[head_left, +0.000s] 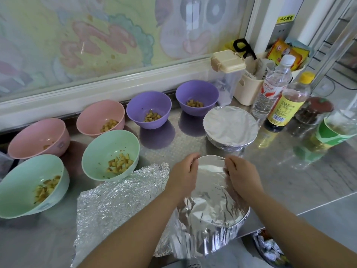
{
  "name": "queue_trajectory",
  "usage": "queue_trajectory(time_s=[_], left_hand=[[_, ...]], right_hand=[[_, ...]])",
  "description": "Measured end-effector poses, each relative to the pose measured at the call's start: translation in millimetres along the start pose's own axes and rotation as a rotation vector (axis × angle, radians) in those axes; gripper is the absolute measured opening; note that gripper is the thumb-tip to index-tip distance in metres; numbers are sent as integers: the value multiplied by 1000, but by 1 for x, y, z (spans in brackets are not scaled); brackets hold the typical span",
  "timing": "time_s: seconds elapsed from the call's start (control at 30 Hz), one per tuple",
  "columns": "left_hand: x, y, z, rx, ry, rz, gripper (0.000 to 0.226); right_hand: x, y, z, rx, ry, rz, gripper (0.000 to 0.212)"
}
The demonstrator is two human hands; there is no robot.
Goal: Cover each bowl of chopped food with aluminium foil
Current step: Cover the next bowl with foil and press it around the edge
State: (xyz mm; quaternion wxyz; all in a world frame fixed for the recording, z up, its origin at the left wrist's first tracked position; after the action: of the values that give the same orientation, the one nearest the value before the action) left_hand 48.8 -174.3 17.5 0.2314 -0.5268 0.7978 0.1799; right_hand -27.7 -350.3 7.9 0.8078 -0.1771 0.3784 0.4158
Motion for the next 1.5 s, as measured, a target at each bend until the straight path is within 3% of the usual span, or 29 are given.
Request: queue_trajectory(time_s=[0.07, 0.2, 0.3, 0.4, 0.47, 0.6, 0.73, 0.9, 1.13, 1.3, 1.4, 1.5], left_hand=[[-1, -14, -9, 93, -125, 7, 33], [-6, -6, -26, 239, -308, -163, 38], [0, 40, -27, 286, -440, -231, 52], [20, 73, -10, 258, -590, -257, 58], [30, 78, -1, 187, -598, -259, 63], [37, 81, 8, 146, -474, -282, 66], [39, 82, 11, 81, -232, -290, 68], [39, 84, 2, -21, 111, -360, 66], [37, 89, -5, -165, 391, -474, 71], [33, 91, -17, -194, 488, -504, 53], [32, 90, -20, -205, 535, -471, 53], [27, 90, -25, -192, 554, -442, 53]], right_hand=[[-7, 7, -5, 82, -54, -36, 28], [-17, 17, 2, 110, 14, -53, 29], [-18, 13, 26, -225, 103, -95, 39], [-2, 2, 46, -515, 230, 92, 54], [6, -3, 54, -549, 363, 238, 65], [11, 0, 55, -568, 487, 319, 58], [13, 2, 53, -580, 530, 284, 72], [20, 5, 51, -557, 527, 254, 62], [30, 5, 45, -573, 480, 146, 47], [28, 7, 47, -580, 465, 109, 45], [29, 8, 47, -582, 481, 104, 48], [22, 2, 57, -537, 510, 216, 60]])
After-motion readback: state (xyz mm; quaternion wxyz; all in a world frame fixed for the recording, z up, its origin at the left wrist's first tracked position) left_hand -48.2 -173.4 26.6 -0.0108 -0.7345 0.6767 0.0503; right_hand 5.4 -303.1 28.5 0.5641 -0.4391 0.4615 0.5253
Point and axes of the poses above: each hand's wrist, its own y-axis away from the middle knuckle, its own x-axis out of the palm, z = x × y, the point moved 1 cm from there along -y, towards the middle knuckle, and after that the axes turned 6 degrees about -z, right-handed, at the moved point
